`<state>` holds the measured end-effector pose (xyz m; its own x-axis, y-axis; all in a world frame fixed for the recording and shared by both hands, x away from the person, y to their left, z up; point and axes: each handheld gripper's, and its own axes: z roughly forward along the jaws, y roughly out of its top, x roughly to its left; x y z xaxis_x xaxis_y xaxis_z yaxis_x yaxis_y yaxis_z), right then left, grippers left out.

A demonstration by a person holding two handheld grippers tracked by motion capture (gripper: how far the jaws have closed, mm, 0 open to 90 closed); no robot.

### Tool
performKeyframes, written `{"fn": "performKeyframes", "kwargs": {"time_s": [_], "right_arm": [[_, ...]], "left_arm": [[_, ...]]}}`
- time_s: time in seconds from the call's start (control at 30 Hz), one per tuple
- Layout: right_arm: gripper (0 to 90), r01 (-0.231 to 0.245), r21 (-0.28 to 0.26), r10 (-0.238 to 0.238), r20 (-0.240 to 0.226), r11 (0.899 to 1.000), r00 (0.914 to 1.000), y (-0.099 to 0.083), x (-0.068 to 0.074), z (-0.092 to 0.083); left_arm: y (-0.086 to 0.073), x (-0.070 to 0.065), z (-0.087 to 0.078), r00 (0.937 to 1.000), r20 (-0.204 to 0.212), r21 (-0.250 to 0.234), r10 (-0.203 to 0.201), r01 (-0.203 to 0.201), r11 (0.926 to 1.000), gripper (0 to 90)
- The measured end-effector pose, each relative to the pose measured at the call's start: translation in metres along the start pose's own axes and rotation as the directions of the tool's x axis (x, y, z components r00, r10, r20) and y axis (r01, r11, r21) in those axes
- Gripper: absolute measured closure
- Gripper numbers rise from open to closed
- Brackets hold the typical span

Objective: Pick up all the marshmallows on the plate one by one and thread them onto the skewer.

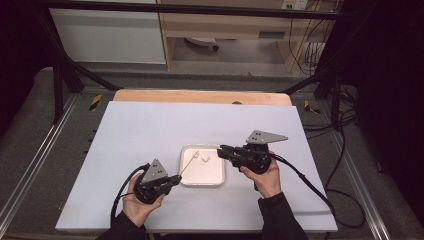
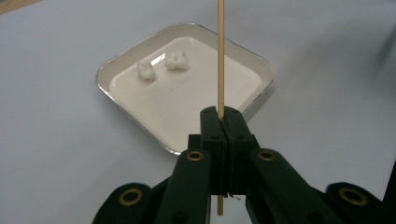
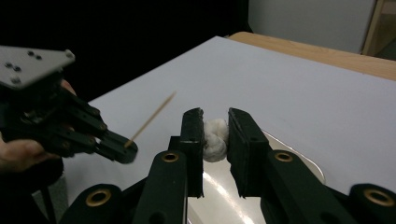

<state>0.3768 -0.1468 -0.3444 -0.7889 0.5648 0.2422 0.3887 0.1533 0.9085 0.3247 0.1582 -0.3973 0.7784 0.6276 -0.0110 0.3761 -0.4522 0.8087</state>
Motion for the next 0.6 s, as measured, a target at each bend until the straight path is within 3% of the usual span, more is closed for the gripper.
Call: {"fn": "performKeyframes", "kwargs": {"time_s": [0.27,0.6], "right_arm": [[76.8,-0.056,-0.057,0.051,-0.089,0.997,0.9948,0.002,0.003,-0.001],[77.0,-0.094,-0.061,0.085,-0.128,0.994,0.9881,0.001,0.003,0.004]], "left_arm": [[0.006,-0.015,0.008,0.9987,0.025,-0.008,0.045,-0.045,0.999,88.6],[0.007,-0.022,0.007,0.9972,0.028,-0.027,0.07,-0.069,0.9972,88.6]]}}
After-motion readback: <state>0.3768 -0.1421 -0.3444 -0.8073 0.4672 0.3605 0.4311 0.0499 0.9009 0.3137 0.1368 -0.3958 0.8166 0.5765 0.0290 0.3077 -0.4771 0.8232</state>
